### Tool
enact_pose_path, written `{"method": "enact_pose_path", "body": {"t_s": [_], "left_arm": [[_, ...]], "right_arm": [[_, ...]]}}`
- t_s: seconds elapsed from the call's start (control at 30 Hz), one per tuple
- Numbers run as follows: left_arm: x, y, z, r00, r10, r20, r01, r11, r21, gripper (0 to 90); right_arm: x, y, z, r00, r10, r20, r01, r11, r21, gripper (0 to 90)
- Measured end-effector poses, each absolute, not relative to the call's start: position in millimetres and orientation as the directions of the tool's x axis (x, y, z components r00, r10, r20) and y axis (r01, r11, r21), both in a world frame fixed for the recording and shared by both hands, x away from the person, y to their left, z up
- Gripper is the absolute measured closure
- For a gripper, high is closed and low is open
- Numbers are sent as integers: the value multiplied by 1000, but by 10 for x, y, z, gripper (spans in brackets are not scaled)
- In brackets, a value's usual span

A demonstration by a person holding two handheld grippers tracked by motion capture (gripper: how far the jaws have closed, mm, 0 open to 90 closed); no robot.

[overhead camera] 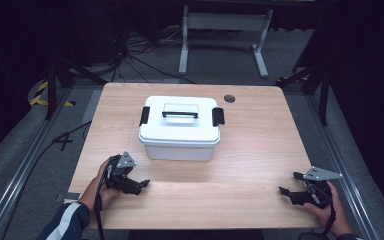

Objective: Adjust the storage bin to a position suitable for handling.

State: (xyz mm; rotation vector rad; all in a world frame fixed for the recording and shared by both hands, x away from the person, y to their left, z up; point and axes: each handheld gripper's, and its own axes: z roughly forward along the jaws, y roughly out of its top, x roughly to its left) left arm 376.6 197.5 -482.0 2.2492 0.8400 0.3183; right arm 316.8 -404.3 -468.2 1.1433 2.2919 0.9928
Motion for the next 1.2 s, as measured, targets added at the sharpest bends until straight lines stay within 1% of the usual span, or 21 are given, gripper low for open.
{"method": "enact_pose_path", "body": {"t_s": [0.23, 0.4, 0.5, 0.53, 0.57, 0.6, 0.63, 0.67, 0.7, 0.9, 1.07, 1.13, 1.2], "left_arm": [[3769, 2011, -4814, 804, 595, -11, 439, -581, 686, 2], [3745, 2024, -4820, 805, 593, -8, 433, -579, 691, 4], [3734, 2026, -4823, 802, 597, -7, 433, -575, 694, 6], [3734, 2028, -4823, 803, 596, -8, 433, -574, 694, 5], [3735, 2028, -4823, 804, 595, -8, 432, -576, 694, 5], [3739, 2030, -4822, 806, 591, -9, 432, -578, 693, 5], [3744, 2034, -4822, 812, 584, -8, 426, -583, 692, 5], [3748, 2038, -4821, 817, 577, -9, 422, -587, 691, 4], [3748, 2038, -4821, 817, 577, -9, 422, -587, 691, 2], [3748, 2033, -4822, 814, 581, -15, 429, -583, 690, 0], [3750, 2033, -4824, 814, 581, -12, 426, -582, 693, 0], [3750, 2034, -4822, 814, 580, -12, 427, -583, 691, 1], [3750, 2034, -4822, 814, 580, -13, 427, -583, 691, 0]], "right_arm": [[3183, -4041, -4680, -597, 802, -33, 526, 423, 738, 158], [3202, -4049, -4668, -610, 792, -33, 527, 436, 730, 164], [3246, -4048, -4593, -624, 779, -53, 554, 489, 674, 164], [3255, -4050, -4577, -640, 765, -66, 546, 514, 661, 168], [3255, -4050, -4577, -640, 765, -66, 546, 514, 661, 168], [3264, -4048, -4561, -652, 755, -65, 547, 529, 649, 200], [3285, -4047, -4541, -670, 741, -52, 545, 538, 643, 282], [3310, -4032, -4500, -695, 718, -38, 533, 550, 643, 312], [3310, -4032, -4500, -695, 718, -38, 533, 550, 643, 312], [3468, -3857, -4212, -728, 682, -74, 482, 585, 653, 313], [3591, -3690, -4007, -758, 642, -116, 428, 623, 655, 339], [3607, -3664, -3978, -762, 636, -120, 421, 628, 655, 342], [3679, -3548, -3841, -784, 602, -149, 381, 658, 649, 355]]}}
